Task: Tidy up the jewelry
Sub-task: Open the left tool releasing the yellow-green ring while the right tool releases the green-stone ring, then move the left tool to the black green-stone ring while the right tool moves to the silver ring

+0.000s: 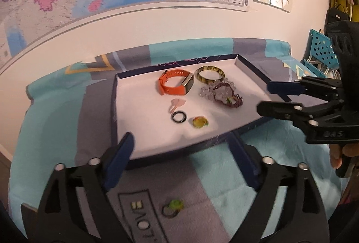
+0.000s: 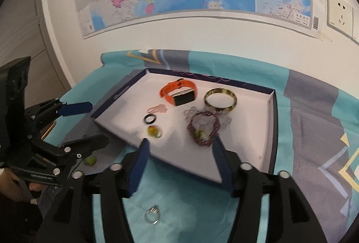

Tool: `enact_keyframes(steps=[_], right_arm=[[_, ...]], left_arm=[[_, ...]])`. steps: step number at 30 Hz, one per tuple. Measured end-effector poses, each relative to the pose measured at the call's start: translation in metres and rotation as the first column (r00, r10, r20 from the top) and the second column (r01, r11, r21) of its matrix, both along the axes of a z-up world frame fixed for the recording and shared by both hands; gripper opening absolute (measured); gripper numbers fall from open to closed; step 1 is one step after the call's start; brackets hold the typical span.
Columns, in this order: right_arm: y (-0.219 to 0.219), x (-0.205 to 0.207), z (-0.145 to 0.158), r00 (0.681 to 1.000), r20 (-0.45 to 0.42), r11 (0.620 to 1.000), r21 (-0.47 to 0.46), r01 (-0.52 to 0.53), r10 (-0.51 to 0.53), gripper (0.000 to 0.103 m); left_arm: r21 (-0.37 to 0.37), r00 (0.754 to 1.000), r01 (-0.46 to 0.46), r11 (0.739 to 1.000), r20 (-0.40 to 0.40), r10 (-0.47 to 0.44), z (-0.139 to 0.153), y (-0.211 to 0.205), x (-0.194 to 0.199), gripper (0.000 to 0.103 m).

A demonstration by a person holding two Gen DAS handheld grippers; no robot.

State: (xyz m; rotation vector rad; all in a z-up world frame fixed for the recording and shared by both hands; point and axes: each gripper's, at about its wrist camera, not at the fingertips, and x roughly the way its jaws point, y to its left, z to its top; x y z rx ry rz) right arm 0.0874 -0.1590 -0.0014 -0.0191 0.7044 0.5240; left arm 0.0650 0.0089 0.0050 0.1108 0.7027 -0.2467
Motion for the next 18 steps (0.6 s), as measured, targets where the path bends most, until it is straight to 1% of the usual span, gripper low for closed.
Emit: enact_keyframes(steps=[2, 5, 9, 12, 14, 18], right_arm=[[0.001, -0.010, -0.001, 1.000, -0.004, 1.000, 0.004, -0.011, 0.011, 0.062], [0.002, -0.021, -0.007, 1.000, -0.014, 1.000, -0.002, -0.014, 0.014, 0.066], [0.001, -0.033, -0.021, 0.998, -0.054, 1.000, -0.002, -0.014, 0.014, 0.066], [0.001, -0.039, -0.029, 0.997, -0.079, 1.000, -0.001, -0.015, 0.015, 0.066], [0.002, -0.044, -0.033, 0.996, -0.089, 1.000, -0.010, -0.014, 0.013, 0.066], [0.005, -0.051, -0.039, 0.994, -0.104, 1.000, -0.020, -0.014, 0.012, 0.066]], left_arm=[[-0.005, 1.000, -0.010, 1.000, 0.013, 0.010, 0.001, 0.009, -0.011, 0.090], [-0.017, 1.000, -0.029, 0.999, 0.010, 0.029, -0.001, 0.026, -0.025, 0.090], [-0.012, 0.999, -0.041, 0.999, -0.002, 0.041, -0.007, 0.041, -0.041, 0.088], [-0.001, 0.999, -0.039, 0.999, -0.024, 0.039, -0.015, 0.046, -0.050, 0.086], [-0.001, 0.998, -0.040, 0.999, -0.043, 0.040, -0.021, 0.049, -0.052, 0.081], [-0.017, 0.995, -0.045, 0.999, -0.085, 0.044, -0.031, 0.055, -0.051, 0.075]])
